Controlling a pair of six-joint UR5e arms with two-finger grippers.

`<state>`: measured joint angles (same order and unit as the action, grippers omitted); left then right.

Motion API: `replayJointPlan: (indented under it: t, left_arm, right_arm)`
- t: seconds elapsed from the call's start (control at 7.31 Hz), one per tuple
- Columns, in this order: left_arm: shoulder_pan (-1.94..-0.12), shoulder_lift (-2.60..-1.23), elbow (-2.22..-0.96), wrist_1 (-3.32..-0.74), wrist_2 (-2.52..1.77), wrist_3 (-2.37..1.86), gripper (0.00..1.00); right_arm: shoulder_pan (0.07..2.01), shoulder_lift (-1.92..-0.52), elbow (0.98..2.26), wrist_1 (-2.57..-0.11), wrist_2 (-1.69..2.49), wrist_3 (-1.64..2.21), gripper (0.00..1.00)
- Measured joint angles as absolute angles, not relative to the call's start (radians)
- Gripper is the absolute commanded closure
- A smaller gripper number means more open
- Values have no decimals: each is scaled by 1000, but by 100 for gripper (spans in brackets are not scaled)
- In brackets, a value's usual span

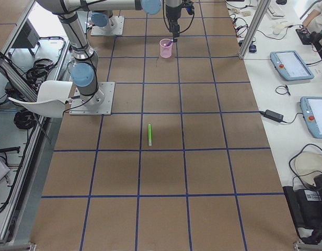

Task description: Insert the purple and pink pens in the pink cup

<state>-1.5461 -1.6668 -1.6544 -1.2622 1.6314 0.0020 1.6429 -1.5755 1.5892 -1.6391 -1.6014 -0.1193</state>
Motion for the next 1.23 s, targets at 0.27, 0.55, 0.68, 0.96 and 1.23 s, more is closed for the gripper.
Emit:
replayJointPlan:
  t: [0.27,0.55,0.68,0.96,1.23]
  left_arm:
    - [-1513,-1612,-1650,-1370,1626,52,0]
    - [-1510,-1579,-1650,-1411,1573,57,0]
    - [-1507,-1563,-1650,-1420,1549,57,0]
    - [-1496,-1548,-1652,-1431,1531,59,0]
    - [-1494,-1547,-1658,-1435,1533,64,0]
  right_arm:
    - [1643,-1575,1589,-1639,-1601,-118,0]
    - [1643,-1575,1590,-1638,-1601,-118,0]
    - [1643,-1575,1590,-1638,-1601,-118,0]
    - [1643,-1576,1590,-1638,-1601,-118,0]
    - [1643,-1576,1589,-1639,-1592,-113,0]
